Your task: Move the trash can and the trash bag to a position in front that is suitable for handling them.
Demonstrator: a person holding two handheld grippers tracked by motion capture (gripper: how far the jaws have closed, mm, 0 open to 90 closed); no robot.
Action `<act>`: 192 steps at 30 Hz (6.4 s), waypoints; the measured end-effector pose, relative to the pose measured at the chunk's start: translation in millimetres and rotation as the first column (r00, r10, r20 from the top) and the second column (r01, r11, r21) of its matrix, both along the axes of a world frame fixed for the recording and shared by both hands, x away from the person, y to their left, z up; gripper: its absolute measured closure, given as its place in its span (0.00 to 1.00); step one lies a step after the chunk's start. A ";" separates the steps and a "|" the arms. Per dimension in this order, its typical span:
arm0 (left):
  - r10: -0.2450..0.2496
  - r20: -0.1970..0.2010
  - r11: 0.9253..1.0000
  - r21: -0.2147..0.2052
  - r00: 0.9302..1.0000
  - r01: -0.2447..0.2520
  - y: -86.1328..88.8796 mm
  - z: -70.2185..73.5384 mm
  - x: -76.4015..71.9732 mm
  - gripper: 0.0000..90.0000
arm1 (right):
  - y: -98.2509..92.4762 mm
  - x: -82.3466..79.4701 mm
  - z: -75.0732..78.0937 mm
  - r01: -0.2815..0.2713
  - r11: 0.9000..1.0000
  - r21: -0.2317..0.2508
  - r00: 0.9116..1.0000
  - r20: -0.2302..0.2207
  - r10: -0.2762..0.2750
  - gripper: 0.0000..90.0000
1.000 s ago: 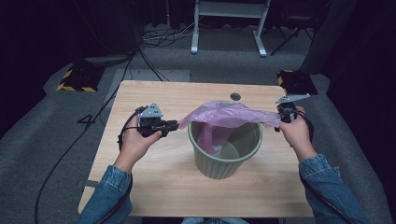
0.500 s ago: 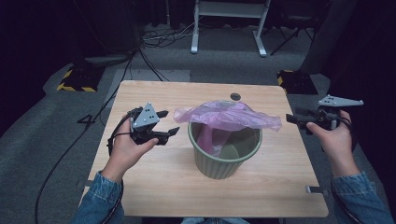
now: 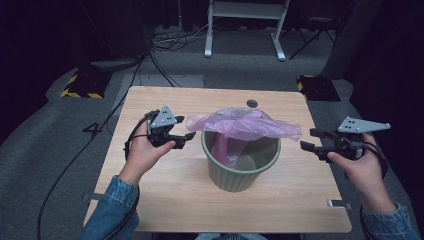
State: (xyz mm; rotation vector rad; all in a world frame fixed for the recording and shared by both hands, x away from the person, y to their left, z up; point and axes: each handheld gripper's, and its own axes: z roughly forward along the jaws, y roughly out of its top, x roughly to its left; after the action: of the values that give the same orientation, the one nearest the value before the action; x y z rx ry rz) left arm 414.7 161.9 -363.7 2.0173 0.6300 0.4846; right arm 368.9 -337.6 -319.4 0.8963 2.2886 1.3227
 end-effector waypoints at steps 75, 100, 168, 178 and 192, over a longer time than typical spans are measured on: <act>-0.210 -0.054 0.976 -0.062 0.976 0.207 1.3 -74.0 -64.4 1.00 | 39.2 -38.8 -146.7 -0.212 0.966 -0.149 0.921 -0.362 0.146 1.00; -0.114 -0.072 0.989 -0.100 0.991 0.107 16.8 -81.3 -68.4 0.45 | 11.2 -35.3 -122.4 -0.048 0.995 -0.088 0.982 -0.189 0.030 0.55; -0.168 -0.014 0.981 -0.105 0.986 0.166 -10.1 -42.6 -78.1 0.32 | 42.9 -26.1 -86.3 -0.201 0.979 -0.023 0.974 -0.109 0.197 0.24; -0.222 -0.027 0.969 -0.116 0.975 0.218 -24.9 -35.8 -57.2 0.48 | 62.7 -27.2 -79.8 -0.242 0.970 0.029 0.968 -0.062 0.243 0.84; -0.205 -0.038 0.971 -0.137 0.978 0.198 -14.2 -24.3 -56.7 1.00 | 36.5 -25.9 -50.1 -0.157 0.985 0.075 0.987 -0.024 0.159 1.00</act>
State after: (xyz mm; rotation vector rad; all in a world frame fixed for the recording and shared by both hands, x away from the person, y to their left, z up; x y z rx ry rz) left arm 358.1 147.7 -388.0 1.9463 0.4686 0.2629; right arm 343.1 -301.0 -369.5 0.7751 2.3903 1.4774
